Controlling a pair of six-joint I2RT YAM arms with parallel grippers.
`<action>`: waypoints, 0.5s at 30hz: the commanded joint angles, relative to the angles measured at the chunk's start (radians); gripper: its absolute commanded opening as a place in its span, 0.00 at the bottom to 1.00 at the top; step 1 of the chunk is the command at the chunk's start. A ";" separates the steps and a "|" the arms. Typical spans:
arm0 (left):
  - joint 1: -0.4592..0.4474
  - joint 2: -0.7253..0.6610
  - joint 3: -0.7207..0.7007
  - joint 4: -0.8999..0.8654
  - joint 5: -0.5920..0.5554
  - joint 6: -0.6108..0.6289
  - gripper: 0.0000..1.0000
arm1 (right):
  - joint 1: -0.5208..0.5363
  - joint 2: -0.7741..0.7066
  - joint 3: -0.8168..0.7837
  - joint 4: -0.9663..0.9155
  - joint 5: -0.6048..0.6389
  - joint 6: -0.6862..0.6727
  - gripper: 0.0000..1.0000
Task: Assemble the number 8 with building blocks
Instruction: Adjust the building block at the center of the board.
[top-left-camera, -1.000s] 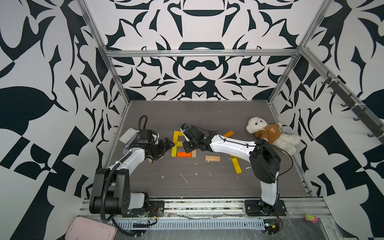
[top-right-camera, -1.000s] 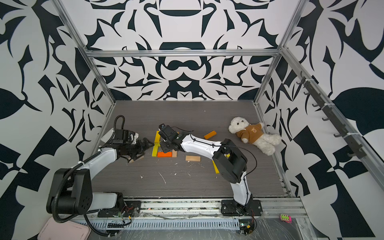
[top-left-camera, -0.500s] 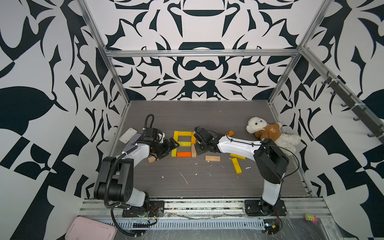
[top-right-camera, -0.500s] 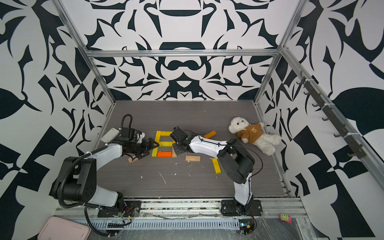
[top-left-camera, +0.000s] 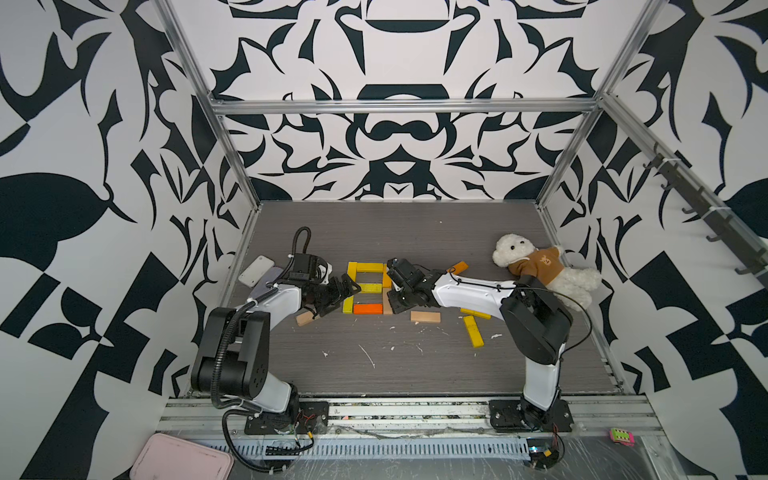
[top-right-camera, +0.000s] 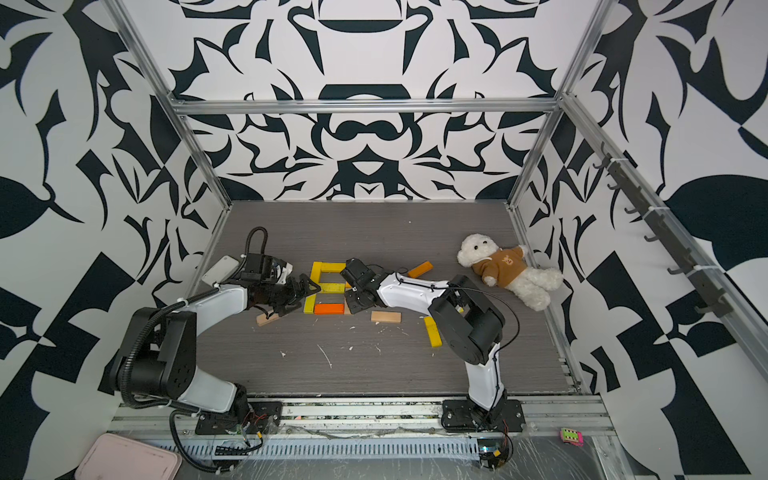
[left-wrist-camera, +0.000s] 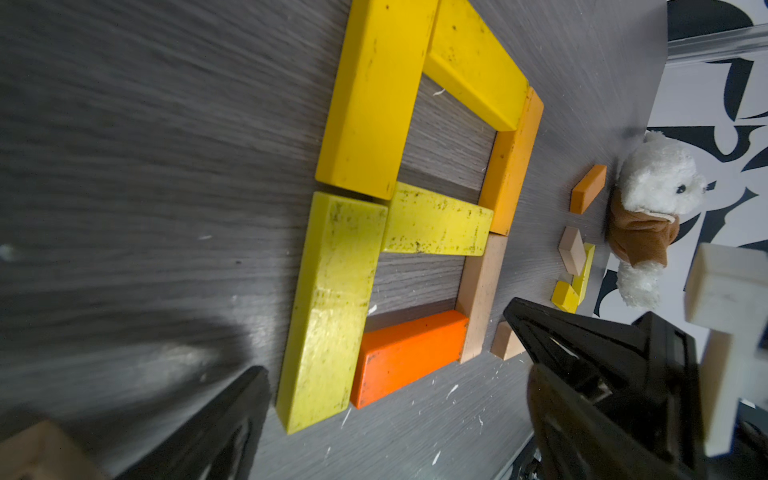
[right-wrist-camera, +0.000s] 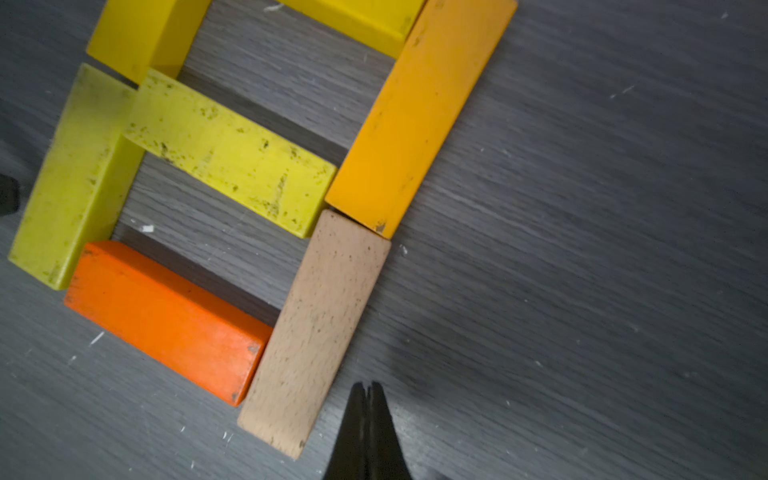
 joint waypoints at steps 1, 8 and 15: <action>-0.006 0.019 0.025 0.010 0.012 -0.001 0.99 | -0.001 -0.005 0.000 0.009 -0.010 0.006 0.01; -0.016 0.030 0.029 0.016 0.010 -0.004 0.99 | 0.001 0.014 0.003 0.013 -0.025 0.015 0.01; -0.024 0.044 0.030 0.029 0.023 -0.009 0.99 | 0.001 0.018 0.003 0.030 -0.042 0.027 0.01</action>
